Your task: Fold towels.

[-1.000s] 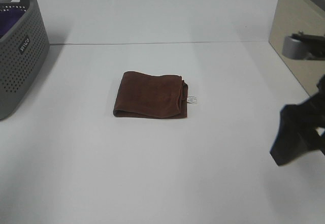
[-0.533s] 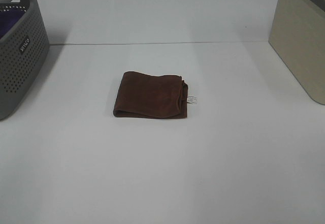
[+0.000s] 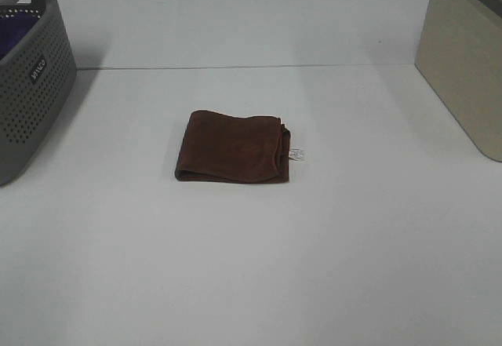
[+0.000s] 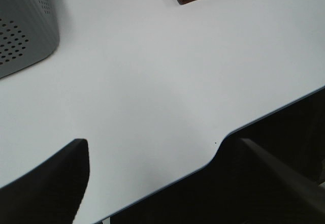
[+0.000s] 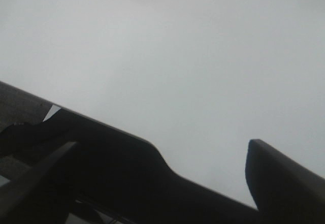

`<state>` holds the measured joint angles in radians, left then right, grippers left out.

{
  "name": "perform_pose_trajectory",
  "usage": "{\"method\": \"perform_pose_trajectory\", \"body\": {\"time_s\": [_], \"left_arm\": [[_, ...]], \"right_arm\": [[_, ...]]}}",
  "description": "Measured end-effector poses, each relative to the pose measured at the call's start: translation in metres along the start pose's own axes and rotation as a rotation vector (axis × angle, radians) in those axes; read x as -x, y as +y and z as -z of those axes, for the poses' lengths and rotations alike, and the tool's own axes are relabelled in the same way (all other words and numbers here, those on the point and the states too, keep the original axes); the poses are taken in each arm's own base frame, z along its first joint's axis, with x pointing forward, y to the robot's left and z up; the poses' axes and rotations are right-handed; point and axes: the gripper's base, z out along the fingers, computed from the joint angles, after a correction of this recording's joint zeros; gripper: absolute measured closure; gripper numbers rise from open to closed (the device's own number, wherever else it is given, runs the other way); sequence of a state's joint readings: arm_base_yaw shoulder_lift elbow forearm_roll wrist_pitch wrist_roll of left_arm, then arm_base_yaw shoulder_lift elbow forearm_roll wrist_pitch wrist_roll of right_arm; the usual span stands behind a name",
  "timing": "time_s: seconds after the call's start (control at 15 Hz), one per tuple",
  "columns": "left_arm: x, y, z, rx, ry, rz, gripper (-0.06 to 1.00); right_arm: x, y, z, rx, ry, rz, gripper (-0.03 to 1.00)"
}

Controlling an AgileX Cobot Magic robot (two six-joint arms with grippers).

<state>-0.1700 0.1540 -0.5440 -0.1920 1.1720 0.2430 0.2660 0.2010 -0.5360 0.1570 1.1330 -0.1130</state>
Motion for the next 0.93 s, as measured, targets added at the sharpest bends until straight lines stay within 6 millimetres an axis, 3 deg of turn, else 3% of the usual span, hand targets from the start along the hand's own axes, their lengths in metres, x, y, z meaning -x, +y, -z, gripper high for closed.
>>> {"method": "perform_pose_trajectory", "body": {"time_s": [0.93], "left_arm": [[0.0033, -0.0002, -0.0082, -0.013, -0.071, 0.023, 0.2]], "right_arm": [[-0.0028, -0.0036, -0.0043, -0.037, -0.052, -0.005, 0.14]]}}
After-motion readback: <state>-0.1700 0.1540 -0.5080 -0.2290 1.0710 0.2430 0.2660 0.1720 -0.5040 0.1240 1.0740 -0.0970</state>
